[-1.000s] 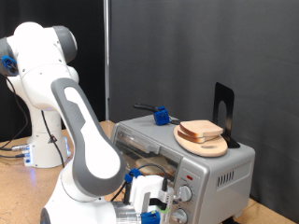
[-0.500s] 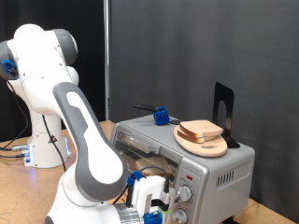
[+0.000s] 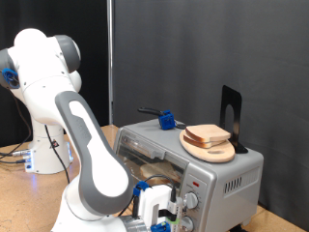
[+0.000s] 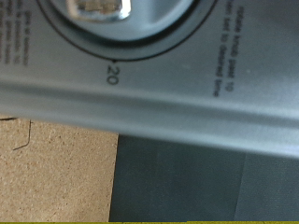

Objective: Make a piece of toast with the oven

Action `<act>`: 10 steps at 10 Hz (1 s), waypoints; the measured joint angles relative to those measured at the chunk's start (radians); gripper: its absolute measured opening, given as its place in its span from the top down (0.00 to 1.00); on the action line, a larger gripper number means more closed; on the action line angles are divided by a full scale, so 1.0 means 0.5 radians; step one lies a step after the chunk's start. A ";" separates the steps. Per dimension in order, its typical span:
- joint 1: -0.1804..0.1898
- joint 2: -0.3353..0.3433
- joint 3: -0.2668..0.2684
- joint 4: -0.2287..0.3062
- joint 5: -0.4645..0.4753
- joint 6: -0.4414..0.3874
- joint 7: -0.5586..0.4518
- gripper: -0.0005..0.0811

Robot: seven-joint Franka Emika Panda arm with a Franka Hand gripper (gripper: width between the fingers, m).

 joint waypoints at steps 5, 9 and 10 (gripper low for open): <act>0.001 0.037 0.013 0.043 0.009 0.019 -0.025 0.29; 0.001 0.037 0.015 0.051 0.011 0.003 -0.025 0.90; 0.001 0.035 0.015 0.052 0.011 -0.005 -0.025 0.90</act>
